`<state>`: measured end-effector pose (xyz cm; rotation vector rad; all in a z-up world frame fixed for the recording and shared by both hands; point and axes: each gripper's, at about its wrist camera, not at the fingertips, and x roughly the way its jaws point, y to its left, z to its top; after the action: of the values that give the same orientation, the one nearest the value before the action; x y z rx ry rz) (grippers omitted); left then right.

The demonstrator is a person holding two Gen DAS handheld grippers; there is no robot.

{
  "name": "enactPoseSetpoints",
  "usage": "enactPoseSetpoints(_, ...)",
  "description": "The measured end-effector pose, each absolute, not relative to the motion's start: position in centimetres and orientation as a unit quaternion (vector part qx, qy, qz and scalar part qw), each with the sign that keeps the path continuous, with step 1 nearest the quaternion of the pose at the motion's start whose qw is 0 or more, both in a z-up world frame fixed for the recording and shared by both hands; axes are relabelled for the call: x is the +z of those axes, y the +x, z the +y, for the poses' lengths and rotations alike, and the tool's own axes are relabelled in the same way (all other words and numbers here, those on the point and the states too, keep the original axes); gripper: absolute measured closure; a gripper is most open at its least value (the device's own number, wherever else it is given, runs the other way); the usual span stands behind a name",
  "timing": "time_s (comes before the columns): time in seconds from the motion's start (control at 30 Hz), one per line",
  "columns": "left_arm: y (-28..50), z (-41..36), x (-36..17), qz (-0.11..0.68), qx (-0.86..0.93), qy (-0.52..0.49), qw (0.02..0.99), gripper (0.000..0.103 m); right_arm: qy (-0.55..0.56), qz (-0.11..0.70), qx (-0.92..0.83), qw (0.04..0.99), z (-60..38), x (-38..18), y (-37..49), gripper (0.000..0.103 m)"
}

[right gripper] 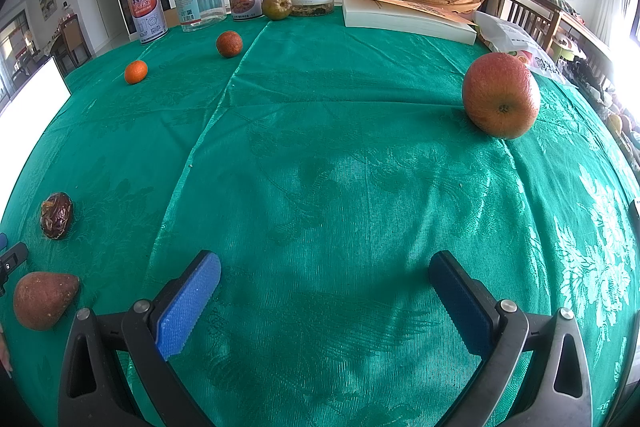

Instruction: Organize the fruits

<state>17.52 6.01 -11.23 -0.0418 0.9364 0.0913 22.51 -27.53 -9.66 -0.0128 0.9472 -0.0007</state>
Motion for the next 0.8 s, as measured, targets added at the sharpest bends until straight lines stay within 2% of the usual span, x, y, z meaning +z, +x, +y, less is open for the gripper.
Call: enactPoseSetpoints(0.8,17.56,5.99,-11.23,0.451,0.044,-0.020,0.891,0.000,-0.006,0.456,0.000,0.890,-27.62,-9.56,22.37,0.000)
